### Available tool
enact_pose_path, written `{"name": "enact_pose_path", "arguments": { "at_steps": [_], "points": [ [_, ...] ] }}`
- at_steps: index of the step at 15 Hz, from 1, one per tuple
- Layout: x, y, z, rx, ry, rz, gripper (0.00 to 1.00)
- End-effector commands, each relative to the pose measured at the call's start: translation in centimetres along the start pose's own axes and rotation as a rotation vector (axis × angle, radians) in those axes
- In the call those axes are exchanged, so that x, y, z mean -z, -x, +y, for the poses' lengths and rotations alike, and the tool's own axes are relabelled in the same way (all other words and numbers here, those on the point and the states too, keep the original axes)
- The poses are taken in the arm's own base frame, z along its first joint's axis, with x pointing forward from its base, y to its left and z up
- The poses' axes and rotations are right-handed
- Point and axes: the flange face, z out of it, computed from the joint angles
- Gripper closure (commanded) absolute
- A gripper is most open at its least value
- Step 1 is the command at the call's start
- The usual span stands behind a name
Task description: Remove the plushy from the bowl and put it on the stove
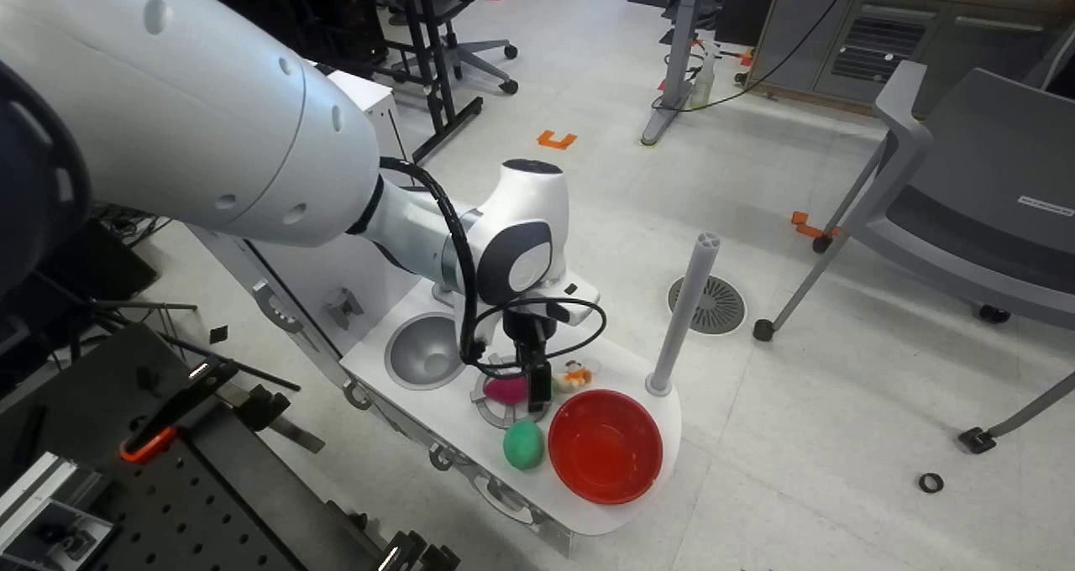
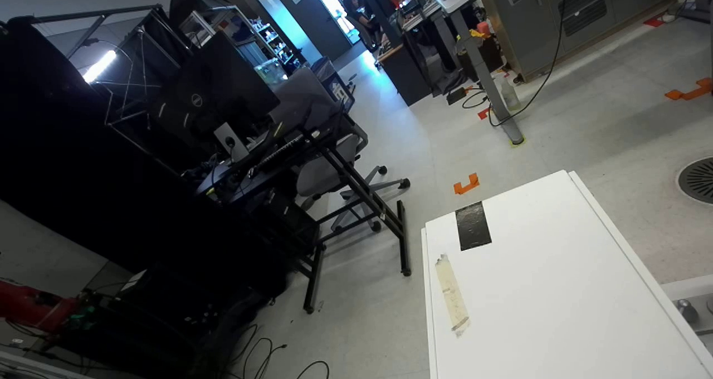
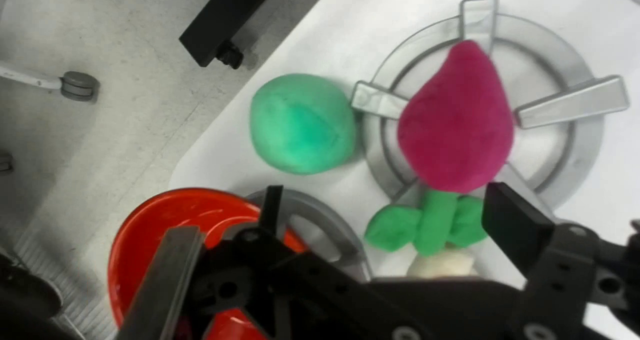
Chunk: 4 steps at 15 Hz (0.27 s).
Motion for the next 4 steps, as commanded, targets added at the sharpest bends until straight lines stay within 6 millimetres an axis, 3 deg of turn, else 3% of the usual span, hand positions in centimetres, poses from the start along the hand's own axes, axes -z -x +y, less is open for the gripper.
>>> {"name": "enact_pose_path", "arguments": {
  "at_steps": [1, 4],
  "points": [
    [0.4, -0.7, 1.3, 0.003, 0.014, -0.009, 0.0],
    [1.8, -2.2, 4.1, 0.001, 0.022, -0.037, 0.0]
  ]
}}
